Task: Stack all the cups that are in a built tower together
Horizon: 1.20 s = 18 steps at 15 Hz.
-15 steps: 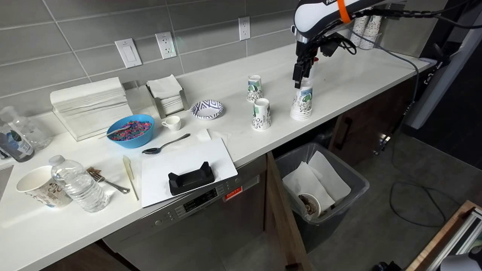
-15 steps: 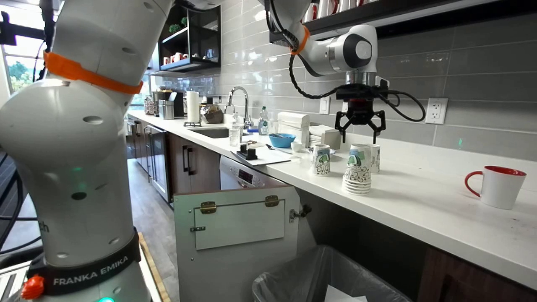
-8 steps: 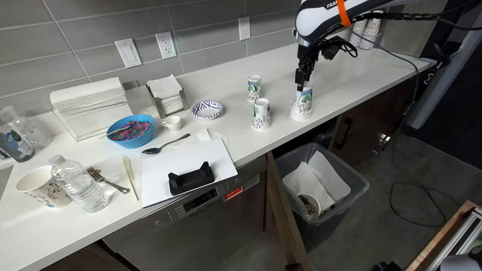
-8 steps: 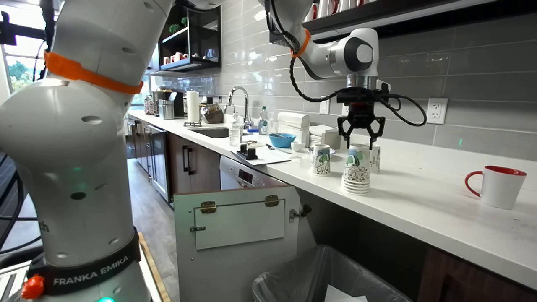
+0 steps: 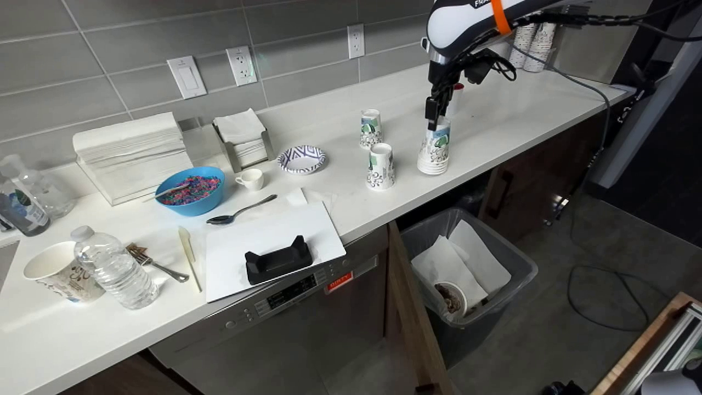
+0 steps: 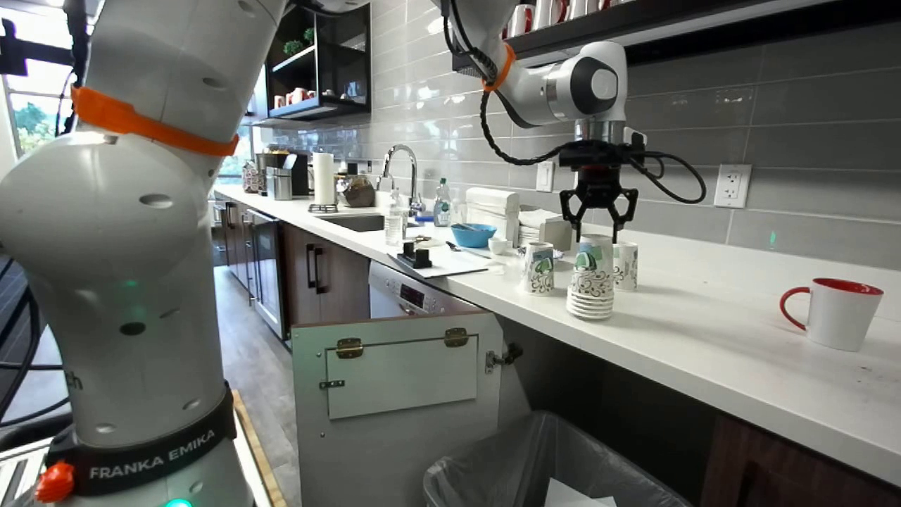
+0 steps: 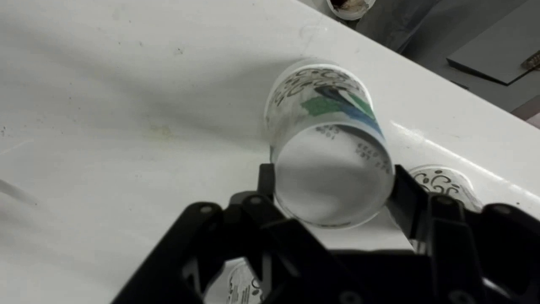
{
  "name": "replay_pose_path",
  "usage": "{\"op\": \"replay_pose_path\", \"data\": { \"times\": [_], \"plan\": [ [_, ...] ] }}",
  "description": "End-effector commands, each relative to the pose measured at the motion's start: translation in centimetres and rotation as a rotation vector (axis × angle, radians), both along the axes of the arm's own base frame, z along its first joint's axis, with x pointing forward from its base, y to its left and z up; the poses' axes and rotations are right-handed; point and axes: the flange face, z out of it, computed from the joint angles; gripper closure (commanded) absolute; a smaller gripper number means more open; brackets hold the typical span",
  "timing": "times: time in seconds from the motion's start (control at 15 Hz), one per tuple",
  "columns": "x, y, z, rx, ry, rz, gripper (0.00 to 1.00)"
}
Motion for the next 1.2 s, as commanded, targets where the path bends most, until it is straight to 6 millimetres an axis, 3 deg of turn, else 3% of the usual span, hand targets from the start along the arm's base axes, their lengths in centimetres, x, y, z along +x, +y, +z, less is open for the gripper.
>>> {"op": "replay_pose_path", "data": {
  "times": [0.0, 0.2, 0.53, 0.73, 1.13],
  "plan": [
    [-1.0, 3.7, 3.4, -0.017, -0.012, 0.073, 0.59],
    [-1.7, 6.9, 6.7, -0.060, -0.045, 0.133, 0.59],
    [-2.2, 10.0, 10.7, -0.111, -0.096, 0.199, 0.59],
    [-2.0, 11.4, 11.6, -0.107, -0.116, 0.228, 0.59],
    [-1.1, 13.5, 11.3, -0.091, -0.119, 0.282, 0.59]
  ]
}}
